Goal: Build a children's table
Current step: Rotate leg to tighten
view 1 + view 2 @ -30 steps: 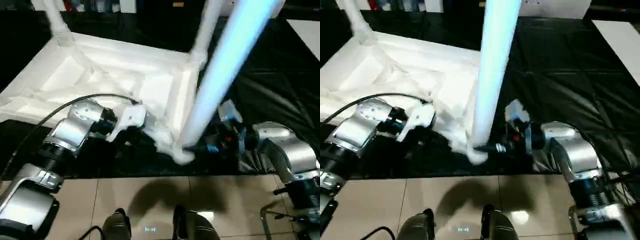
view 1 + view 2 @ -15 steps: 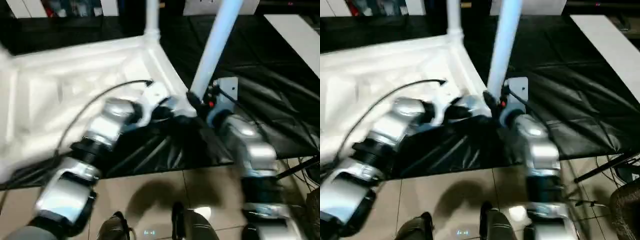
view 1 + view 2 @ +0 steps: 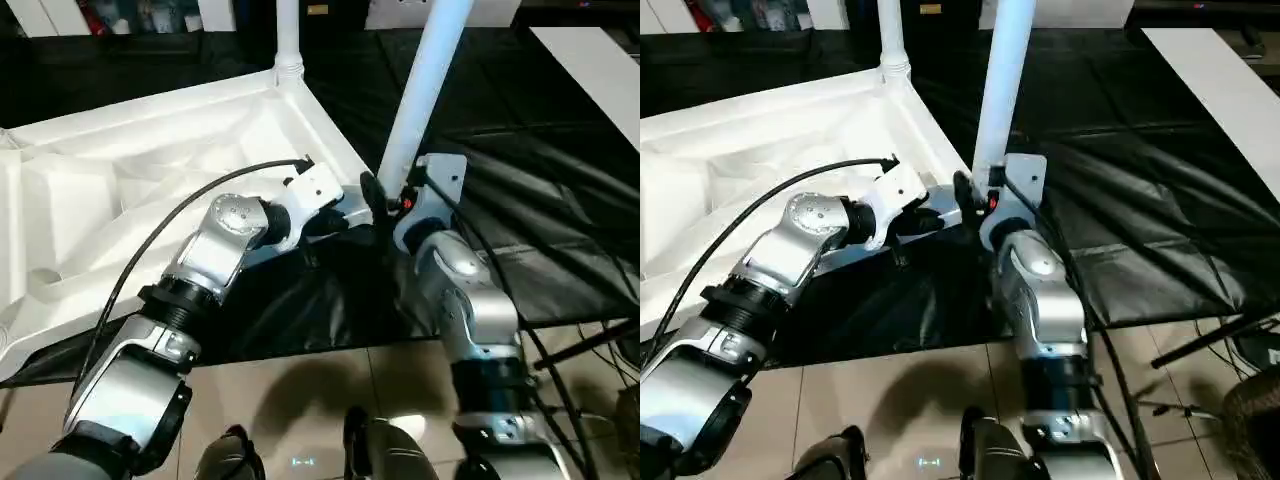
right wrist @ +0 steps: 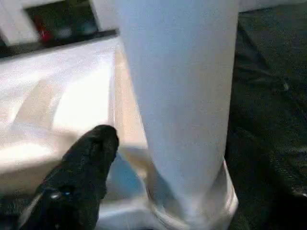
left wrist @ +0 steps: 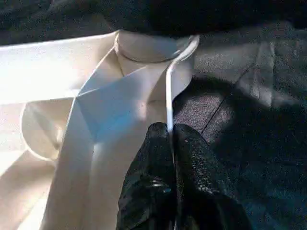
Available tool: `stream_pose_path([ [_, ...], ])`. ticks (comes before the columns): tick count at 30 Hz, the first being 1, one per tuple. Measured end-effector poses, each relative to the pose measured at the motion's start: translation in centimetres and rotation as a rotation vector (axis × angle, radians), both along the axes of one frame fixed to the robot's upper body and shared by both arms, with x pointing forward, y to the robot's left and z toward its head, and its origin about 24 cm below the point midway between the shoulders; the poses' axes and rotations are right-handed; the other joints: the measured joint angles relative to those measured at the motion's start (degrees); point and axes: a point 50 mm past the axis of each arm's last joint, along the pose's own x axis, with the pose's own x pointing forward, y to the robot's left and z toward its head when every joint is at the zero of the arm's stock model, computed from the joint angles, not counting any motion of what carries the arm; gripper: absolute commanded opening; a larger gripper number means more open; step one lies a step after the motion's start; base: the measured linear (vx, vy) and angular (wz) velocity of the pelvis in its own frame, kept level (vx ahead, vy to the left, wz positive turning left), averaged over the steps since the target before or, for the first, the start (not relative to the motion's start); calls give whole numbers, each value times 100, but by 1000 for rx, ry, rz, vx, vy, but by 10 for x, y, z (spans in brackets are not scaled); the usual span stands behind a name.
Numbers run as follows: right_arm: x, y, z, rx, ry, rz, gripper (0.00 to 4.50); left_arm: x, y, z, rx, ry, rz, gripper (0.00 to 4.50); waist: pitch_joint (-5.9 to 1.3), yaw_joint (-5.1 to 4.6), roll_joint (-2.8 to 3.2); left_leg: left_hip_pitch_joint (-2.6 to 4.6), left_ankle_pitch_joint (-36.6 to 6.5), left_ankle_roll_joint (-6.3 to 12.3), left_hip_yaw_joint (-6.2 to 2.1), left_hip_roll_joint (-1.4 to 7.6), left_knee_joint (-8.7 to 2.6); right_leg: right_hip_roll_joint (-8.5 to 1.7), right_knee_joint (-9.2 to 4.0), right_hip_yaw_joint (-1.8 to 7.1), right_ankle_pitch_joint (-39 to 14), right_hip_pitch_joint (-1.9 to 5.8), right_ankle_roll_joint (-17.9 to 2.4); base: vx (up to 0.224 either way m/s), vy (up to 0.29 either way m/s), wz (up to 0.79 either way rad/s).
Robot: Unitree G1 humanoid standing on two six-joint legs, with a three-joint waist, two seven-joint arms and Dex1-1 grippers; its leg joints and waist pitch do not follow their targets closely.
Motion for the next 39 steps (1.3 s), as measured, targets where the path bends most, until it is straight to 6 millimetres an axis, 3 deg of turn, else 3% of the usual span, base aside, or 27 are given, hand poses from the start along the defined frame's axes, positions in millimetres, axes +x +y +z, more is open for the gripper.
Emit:
stream_pose_path([
  [4,-23,-20,-12,-41,18,53,415,1,7,-1,10,-37,-27,0,-9,-17,17,2,0,1,1,2,-2,8,3,4,-3,-4,2,0,0,0],
  [7,-36,-24,-4,-23,-19,85,443,0,11,-4,-8,-28,-11,0,-28,-39,50,7,0,0,3,0,11,9,16,6,-1,-4,0,0,0,0],
  [8,-40,-25,-3,-22,-30,92,450,0,11,-6,-18,-20,-9,44,-42,-41,72,9,0,0,3,-1,13,10,17,6,-1,-4,0,0,0,0],
  [9,-45,-25,-1,-15,-39,107,450,-2,13,-7,-48,-7,-5,44,-55,-45,96,9,0,0,4,-4,13,9,17,7,-1,-4,0,0,0,0],
  [13,-67,-28,-1,19,-44,134,450,-14,16,-7,-303,15,18,76,-65,34,102,-8,0,0,-7,11,33,13,16,-9,-4,-13,2,0,0,0],
  [20,-81,-23,1,23,-20,165,450,-31,30,0,-413,-26,197,122,-138,123,94,-7,-16,-9,-10,11,80,0,22,-7,-2,-8,0,0,0,0],
  [24,-92,-21,-12,0,50,215,450,-57,42,-7,-458,-43,352,131,-223,145,135,-7,-24,-15,-13,12,83,0,19,-8,-6,-2,6,0,0,0],
  [28,-100,-18,-19,-5,79,239,450,-90,48,-13,-516,-79,517,131,-303,132,120,-14,-23,-16,-16,10,93,9,17,-19,-10,-1,13,0,0,0],
  [29,-100,-18,-18,-1,77,239,450,-102,49,-17,-525,-83,553,150,-330,124,113,-14,-25,-17,-16,12,93,9,13,-20,-11,2,15,0,0,0],
  [30,-101,-18,-19,1,77,235,450,-112,47,-20,-540,-75,585,162,-358,96,125,-85,-24,-13,-134,-3,99,-44,9,-132,-18,30,26,0,0,0],
  [31,-101,-20,-20,3,85,224,450,-120,41,-24,-544,-52,592,162,-363,113,129,-126,-23,-15,-252,-20,118,-96,-20,-308,-29,104,27,1,-9,48],
  [32,-101,-19,-19,3,82,225,450,-125,42,-26,-542,-50,615,162,-369,119,125,-129,-24,-15,-327,-42,122,-117,-37,-403,-57,155,32,-9,-28,77],
  [34,-100,-18,-18,1,77,233,450,-134,43,-30,-524,-41,659,187,-352,145,167,-123,-27,-18,-501,-39,126,-181,-114,-681,-112,359,30,-22,-25,62],
  [35,-99,-17,-18,0,74,238,450,-136,43,-31,-520,-38,664,206,-340,160,196,-152,-29,-19,-542,-29,120,-188,-113,-751,-164,434,34,-20,-9,30],
  [36,-100,-15,-17,0,68,246,450,-137,44,-29,-510,-45,676,206,-328,271,234,-183,-27,-19,-576,-19,120,-168,284,-705,-624,450,14,-50,-43,75],
  [37,-98,-16,-19,-8,70,249,450,-138,42,-26,-509,-61,682,206,-342,446,112,-188,-25,-16,-477,-53,243,-111,677,-377,-970,429,55,-30,-89,100],
  [38,-96,-15,-21,-13,79,255,450,-141,43,-27,-502,-64,697,206,-309,466,25,-149,-134,20,-417,-74,532,-145,779,-283,-1012,394,79,-30,-89,100],
  [39,-95,-13,-24,-21,87,270,450,-147,45,-33,-493,-40,723,206,-306,503,64,-100,-348,108,-428,-103,982,-232,842,-352,-1015,481,92,73,-54,96],
])
